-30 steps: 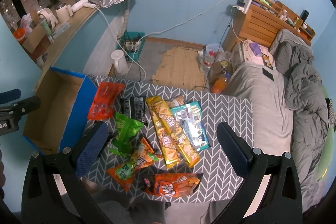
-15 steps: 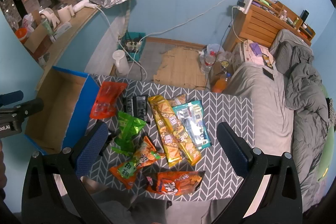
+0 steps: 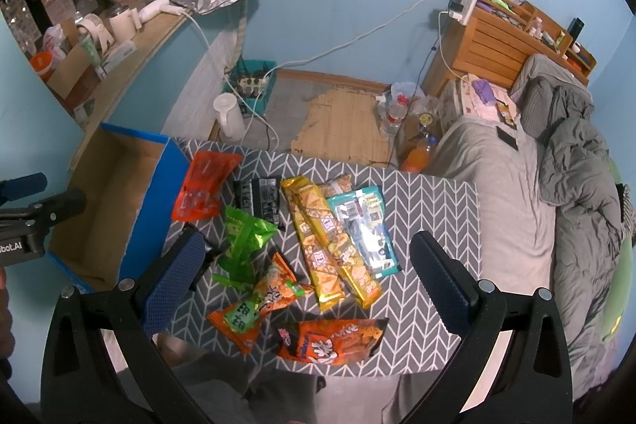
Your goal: Organize snacks
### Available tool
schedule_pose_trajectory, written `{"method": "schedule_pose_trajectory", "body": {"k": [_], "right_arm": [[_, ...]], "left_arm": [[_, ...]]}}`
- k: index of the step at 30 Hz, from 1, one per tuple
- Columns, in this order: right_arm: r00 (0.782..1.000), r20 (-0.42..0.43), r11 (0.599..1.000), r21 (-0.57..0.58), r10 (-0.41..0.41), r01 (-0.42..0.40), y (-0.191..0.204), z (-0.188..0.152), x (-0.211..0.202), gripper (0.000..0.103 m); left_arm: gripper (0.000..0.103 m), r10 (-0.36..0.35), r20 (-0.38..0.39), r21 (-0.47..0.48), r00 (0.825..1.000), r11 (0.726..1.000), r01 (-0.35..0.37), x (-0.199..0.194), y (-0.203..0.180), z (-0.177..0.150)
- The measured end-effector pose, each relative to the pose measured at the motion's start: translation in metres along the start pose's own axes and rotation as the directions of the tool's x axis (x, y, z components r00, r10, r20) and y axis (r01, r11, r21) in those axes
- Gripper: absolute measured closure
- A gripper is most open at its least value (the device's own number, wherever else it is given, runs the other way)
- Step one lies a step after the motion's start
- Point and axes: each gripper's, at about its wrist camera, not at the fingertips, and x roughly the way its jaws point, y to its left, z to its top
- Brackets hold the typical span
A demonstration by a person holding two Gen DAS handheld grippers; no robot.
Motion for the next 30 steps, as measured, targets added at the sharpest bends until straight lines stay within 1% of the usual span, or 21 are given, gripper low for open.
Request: {"method": "schedule_pose_trajectory", "body": {"k": [10, 24, 30], "right_arm": [[1.0, -0.007, 1.0, 0.004, -0.007, 0.007, 0.003, -0.012, -0.006, 0.002], [1.0, -0.025, 0.999, 0.031, -0.018, 0.018, -0.007, -0.011, 0.0, 0.002], [0.999, -0.038, 0.999, 0.044, -0.028, 0.03, -0.011, -0.014, 0.003, 0.002]], "left_arm": [[0.012, -0.004, -0.001, 0.005, 1.0, 1.0, 0.004, 0.001, -0.003, -0.003], [0.012, -0.021, -0.029, 0.031, 0.999, 0.999, 0.022, 0.007, -0.009, -0.002], [0.012, -0.029, -0.037, 0.059, 0.999, 0.998, 0.031, 0.012, -0.012, 0.001]]}}
